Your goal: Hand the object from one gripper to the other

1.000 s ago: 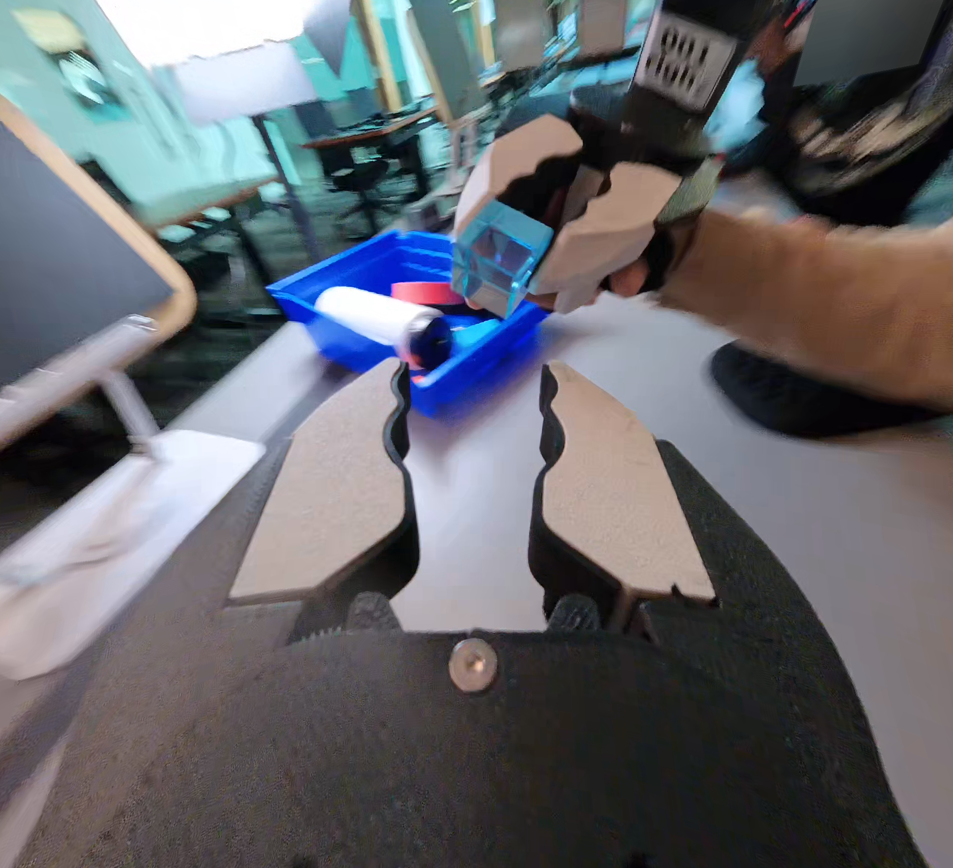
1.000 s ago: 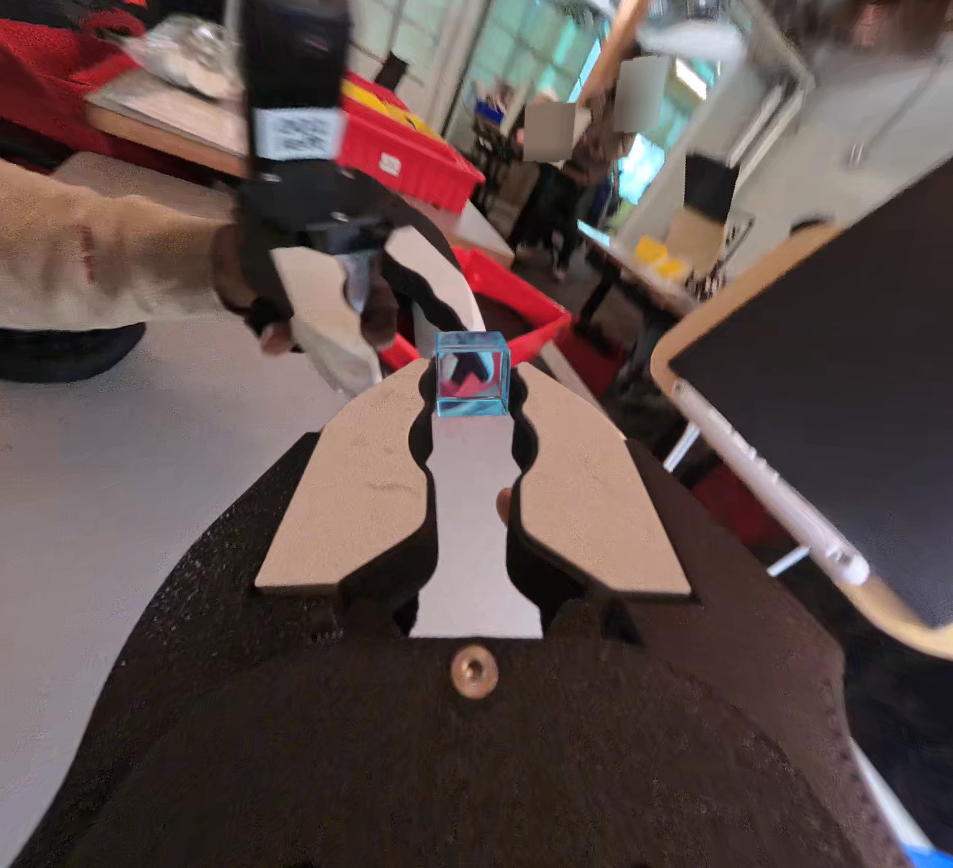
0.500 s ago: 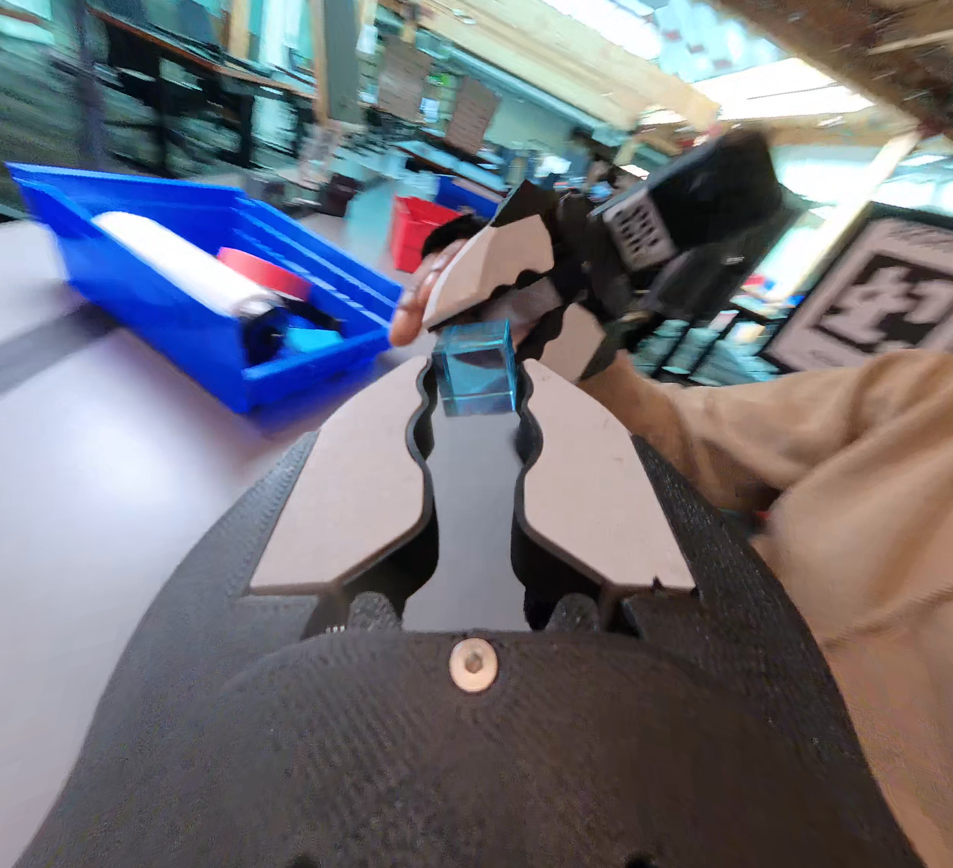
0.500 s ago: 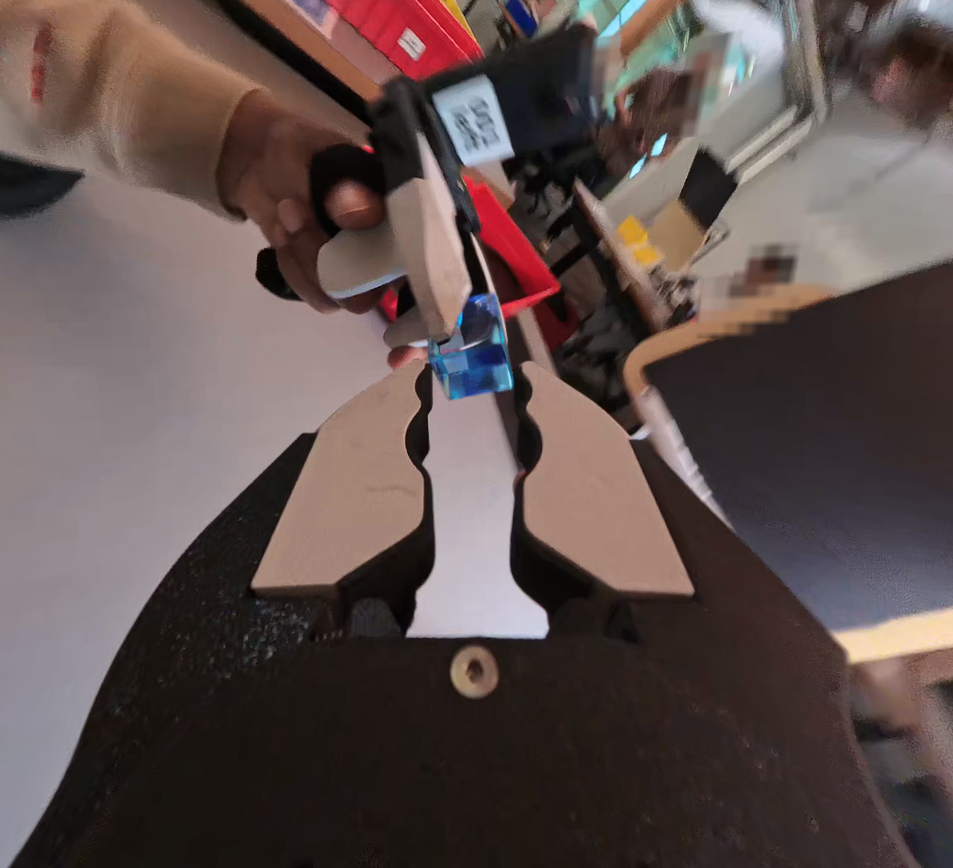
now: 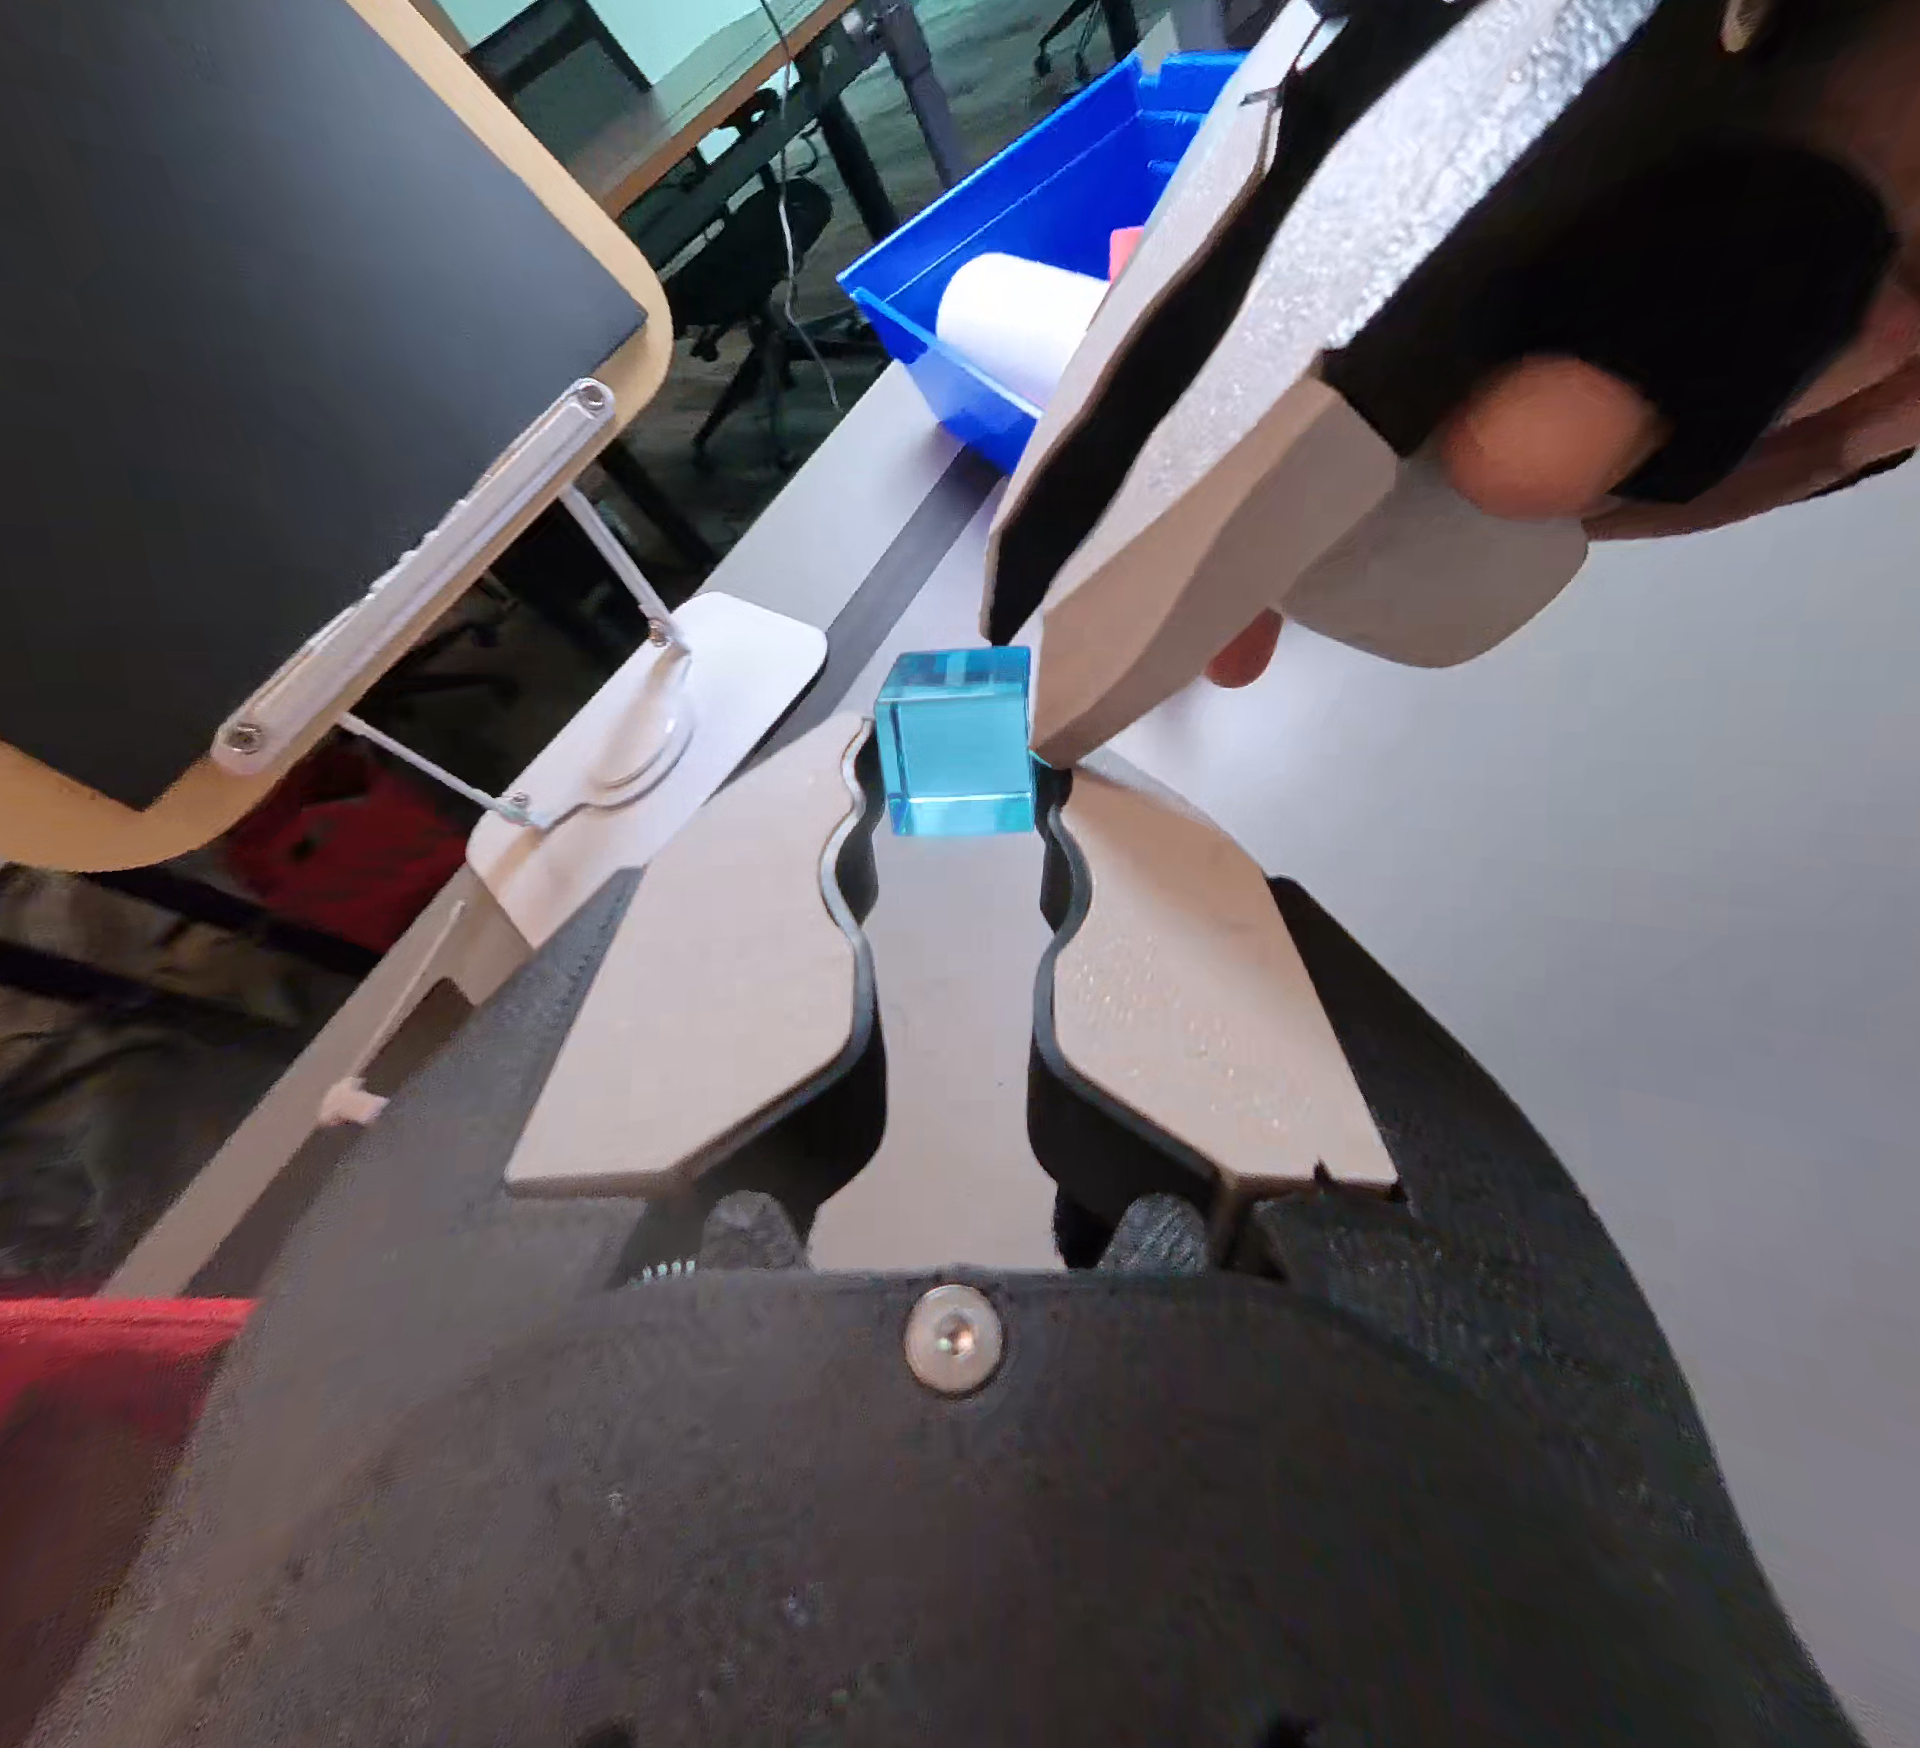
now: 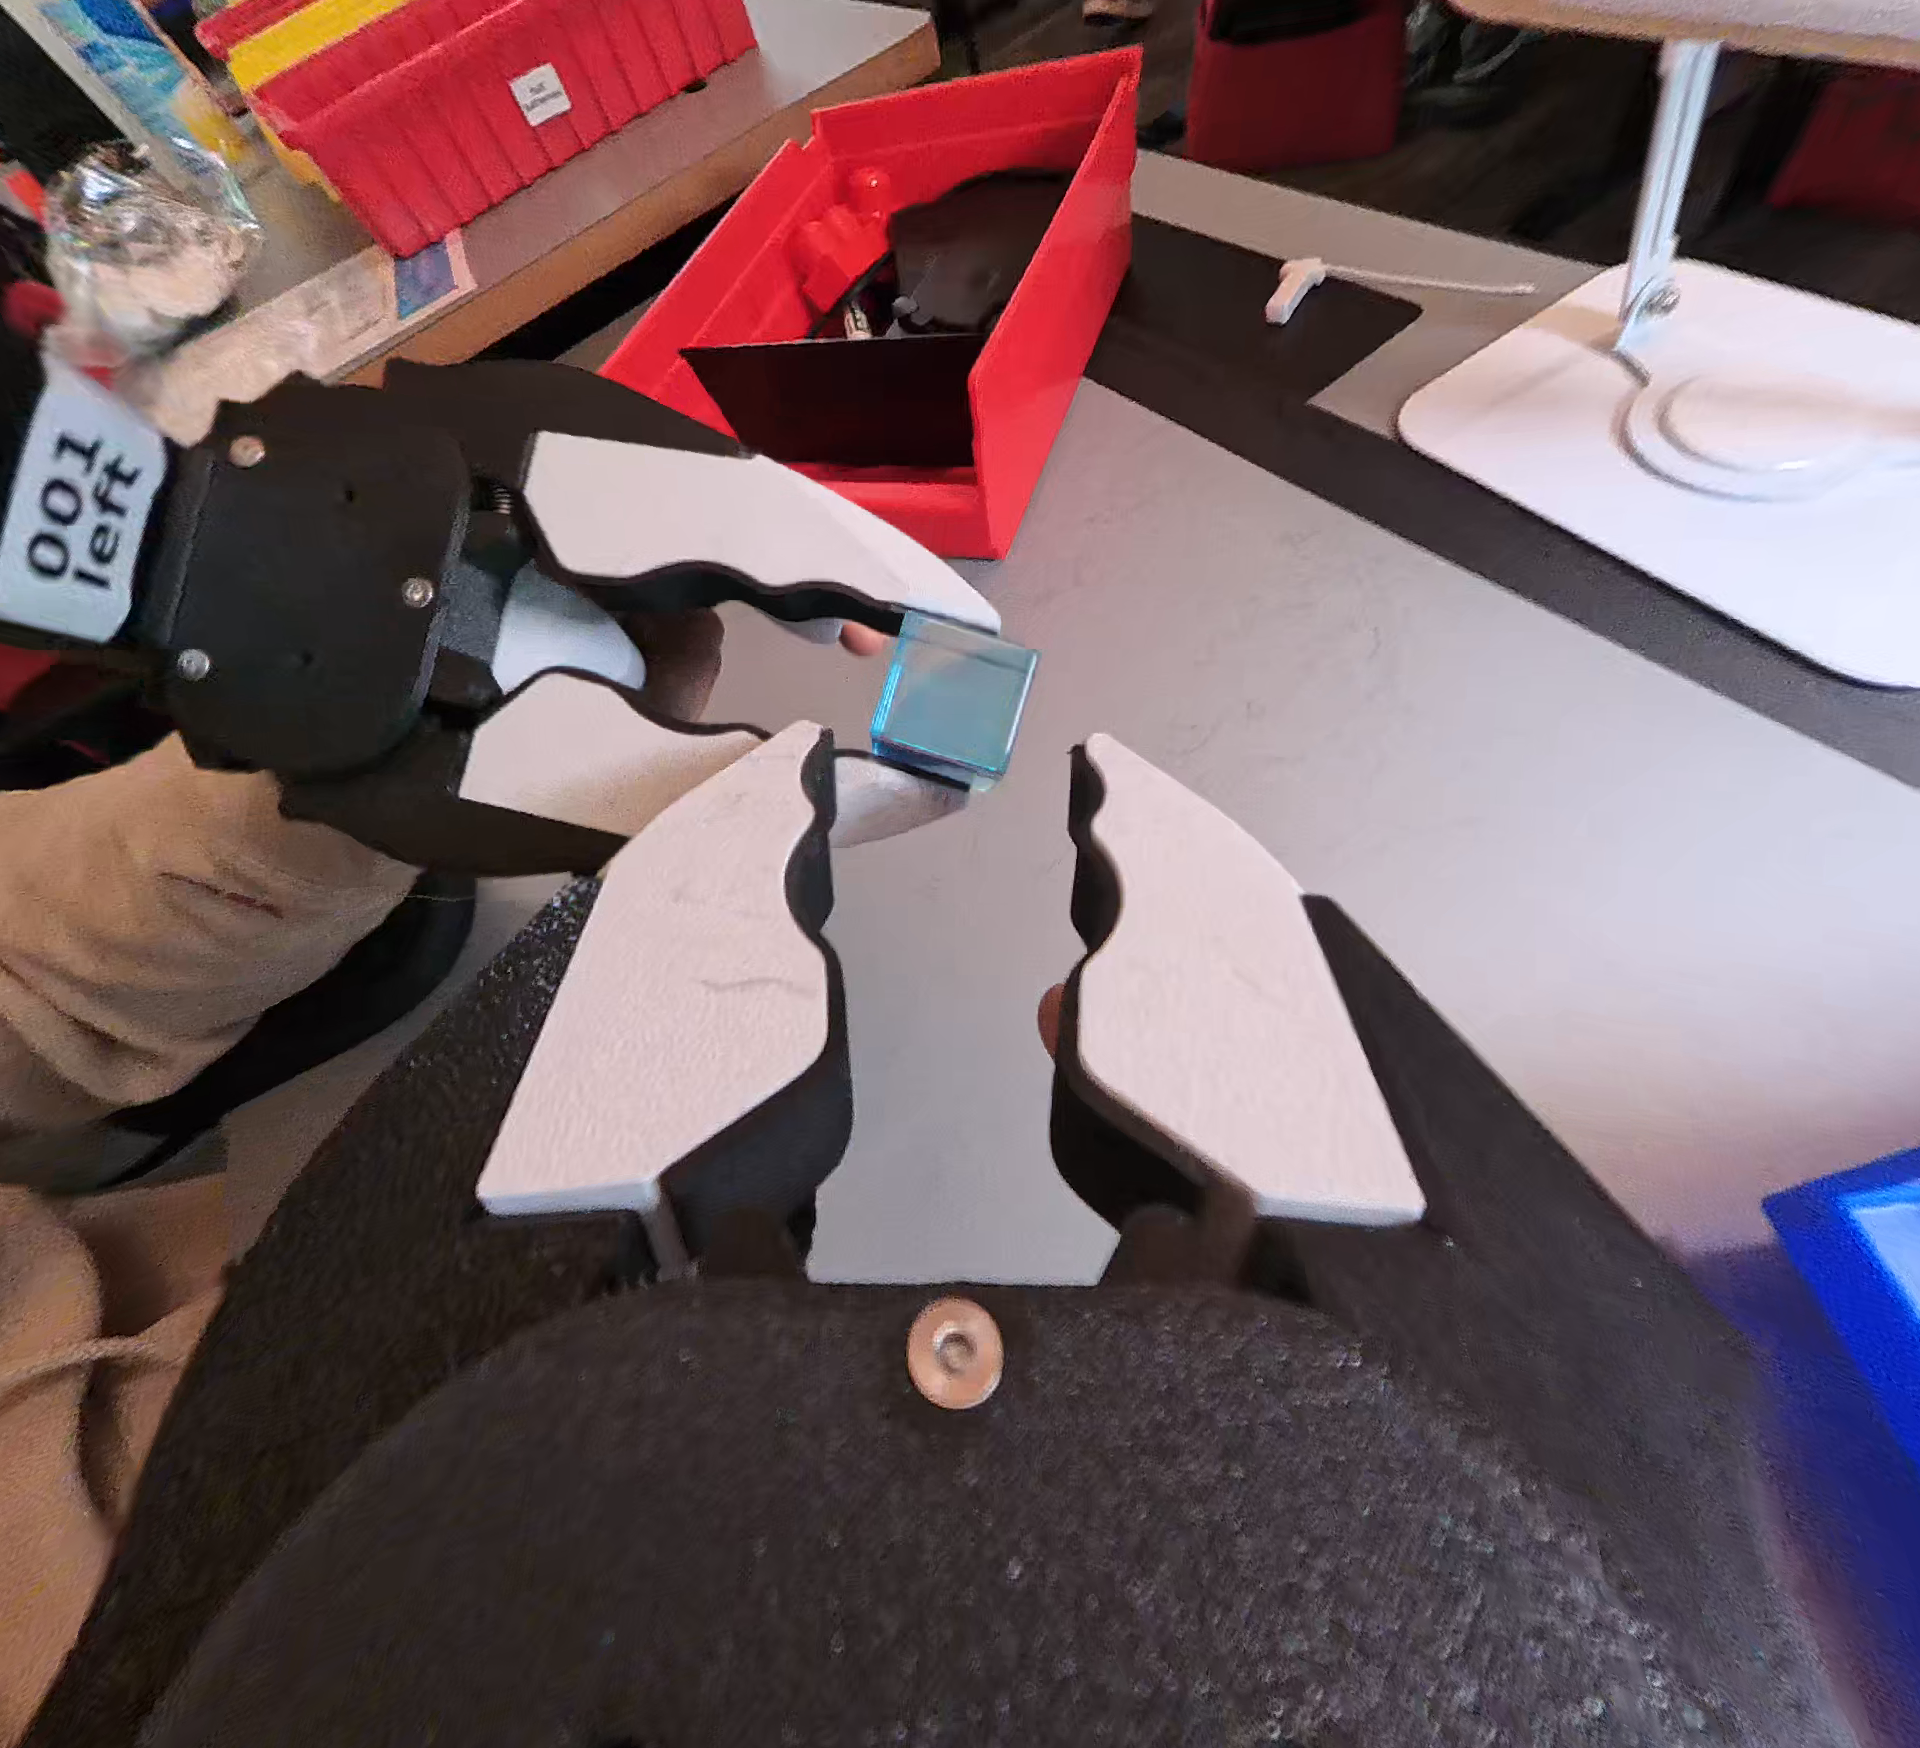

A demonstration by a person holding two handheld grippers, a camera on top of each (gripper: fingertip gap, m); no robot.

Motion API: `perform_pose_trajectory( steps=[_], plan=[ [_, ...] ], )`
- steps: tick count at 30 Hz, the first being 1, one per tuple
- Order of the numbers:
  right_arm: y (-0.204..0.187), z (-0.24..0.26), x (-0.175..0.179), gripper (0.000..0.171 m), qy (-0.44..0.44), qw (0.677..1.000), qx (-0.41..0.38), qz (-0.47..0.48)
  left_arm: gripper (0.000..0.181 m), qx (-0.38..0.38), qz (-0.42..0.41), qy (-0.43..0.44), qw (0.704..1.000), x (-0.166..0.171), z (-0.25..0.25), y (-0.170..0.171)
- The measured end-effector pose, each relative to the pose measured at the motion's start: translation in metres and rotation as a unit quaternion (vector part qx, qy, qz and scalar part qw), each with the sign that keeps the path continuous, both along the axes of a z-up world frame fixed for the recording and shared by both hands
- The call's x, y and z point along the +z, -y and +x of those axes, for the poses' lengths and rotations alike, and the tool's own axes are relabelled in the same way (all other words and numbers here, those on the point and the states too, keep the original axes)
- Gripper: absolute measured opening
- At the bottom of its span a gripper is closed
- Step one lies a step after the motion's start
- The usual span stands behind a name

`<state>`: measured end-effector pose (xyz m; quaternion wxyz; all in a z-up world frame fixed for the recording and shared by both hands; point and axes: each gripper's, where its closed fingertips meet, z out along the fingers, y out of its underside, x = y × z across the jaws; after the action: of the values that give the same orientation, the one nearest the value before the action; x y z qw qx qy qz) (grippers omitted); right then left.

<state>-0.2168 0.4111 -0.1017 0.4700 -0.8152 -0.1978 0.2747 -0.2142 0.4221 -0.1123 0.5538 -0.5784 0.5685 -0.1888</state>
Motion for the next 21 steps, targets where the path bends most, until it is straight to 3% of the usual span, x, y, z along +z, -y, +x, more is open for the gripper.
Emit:
perform_pose_trajectory(
  steps=[5, 10, 14, 16, 18, 21],
  plan=[
    [0.001, -0.005, -0.009, 0.04, -0.053, 0.997, 0.028, -0.042, 0.028, 0.007, 0.057, -0.029, 0.998, -0.006, 0.004, 0.003],
    [-0.001, -0.004, -0.017, 0.028, -0.041, 0.998, 0.035, -0.038, 0.028, 0.002, 0.07, -0.034, 0.997, -0.007, 0.006, 0.006],
    [0.002, 0.0, 0.006, 0.028, -0.066, 0.995, 0.075, 0.03, 0.043, -0.05, -0.022, 0.017, 0.998, 0.003, 0.004, 0.014],
    [0.011, 0.006, 0.026, 0.028, -0.069, 0.987, 0.111, 0.099, 0.048, -0.088, -0.122, 0.047, 0.988, 0.004, 0.004, 0.02],
    [0.025, 0.01, 0.043, 0.028, -0.047, 0.971, 0.146, 0.185, 0.05, -0.137, -0.231, 0.084, 0.959, 0.007, 0.005, 0.031],
    [0.055, 0.005, 0.065, 0.028, -0.059, 0.931, 0.212, 0.292, 0.051, -0.224, -0.369, 0.144, 0.891, 0.023, 0.005, 0.051]
  ],
)
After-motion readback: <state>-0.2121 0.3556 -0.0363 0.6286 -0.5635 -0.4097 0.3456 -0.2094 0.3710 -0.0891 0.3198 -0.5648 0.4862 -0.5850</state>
